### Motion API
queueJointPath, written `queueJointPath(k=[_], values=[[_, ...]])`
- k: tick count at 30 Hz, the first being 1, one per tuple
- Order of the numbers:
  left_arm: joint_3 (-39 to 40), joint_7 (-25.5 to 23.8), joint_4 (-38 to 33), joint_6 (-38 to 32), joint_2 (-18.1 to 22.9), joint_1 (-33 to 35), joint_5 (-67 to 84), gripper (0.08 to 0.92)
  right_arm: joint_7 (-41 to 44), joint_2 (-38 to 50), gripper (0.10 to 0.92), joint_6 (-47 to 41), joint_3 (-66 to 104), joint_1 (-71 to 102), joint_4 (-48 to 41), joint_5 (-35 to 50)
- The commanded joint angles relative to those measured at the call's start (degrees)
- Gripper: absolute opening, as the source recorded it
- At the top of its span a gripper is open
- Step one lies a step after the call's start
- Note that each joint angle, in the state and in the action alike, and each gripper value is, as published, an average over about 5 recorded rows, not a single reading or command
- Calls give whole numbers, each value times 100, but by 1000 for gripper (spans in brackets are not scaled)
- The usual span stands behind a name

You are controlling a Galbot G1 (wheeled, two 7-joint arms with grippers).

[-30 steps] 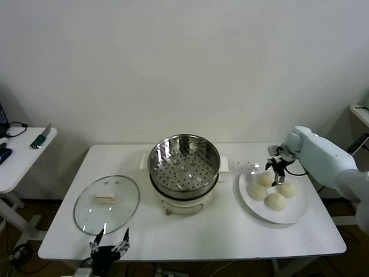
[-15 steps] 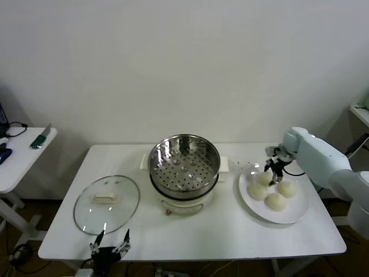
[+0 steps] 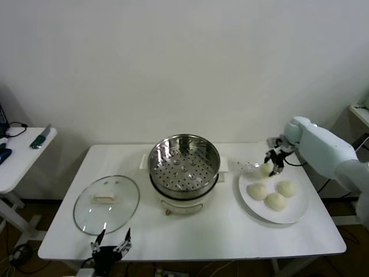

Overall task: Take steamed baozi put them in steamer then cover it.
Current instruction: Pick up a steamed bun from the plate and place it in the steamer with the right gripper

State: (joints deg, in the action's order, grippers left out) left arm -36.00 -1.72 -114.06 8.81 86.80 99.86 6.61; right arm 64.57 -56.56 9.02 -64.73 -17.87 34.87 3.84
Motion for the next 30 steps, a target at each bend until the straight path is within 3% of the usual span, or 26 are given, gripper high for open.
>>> queueJointPath(k=[1,8,16,23,30], values=[[-20,4,-81,44,-13,3,-11,823,62,273,645,336,-1735,-2033,1548,1085],[-21,5,-165,99,-49,-2,0,823,85,27,645,958,-2520,-3524,2840,1783],[-34,8,-267,208,-55,-42,-2,823,-434,-928,645,2028,-2995,-4154,3923,1534],[-106,18,-297,223,-57,-80,4,823,-813,-1692,645,2383,-2632,-3378,3718,486],[-124,40,-264,197,-84,-54,11,823,-1083,-2194,645,2518,-2286,-2346,2799,-531]])
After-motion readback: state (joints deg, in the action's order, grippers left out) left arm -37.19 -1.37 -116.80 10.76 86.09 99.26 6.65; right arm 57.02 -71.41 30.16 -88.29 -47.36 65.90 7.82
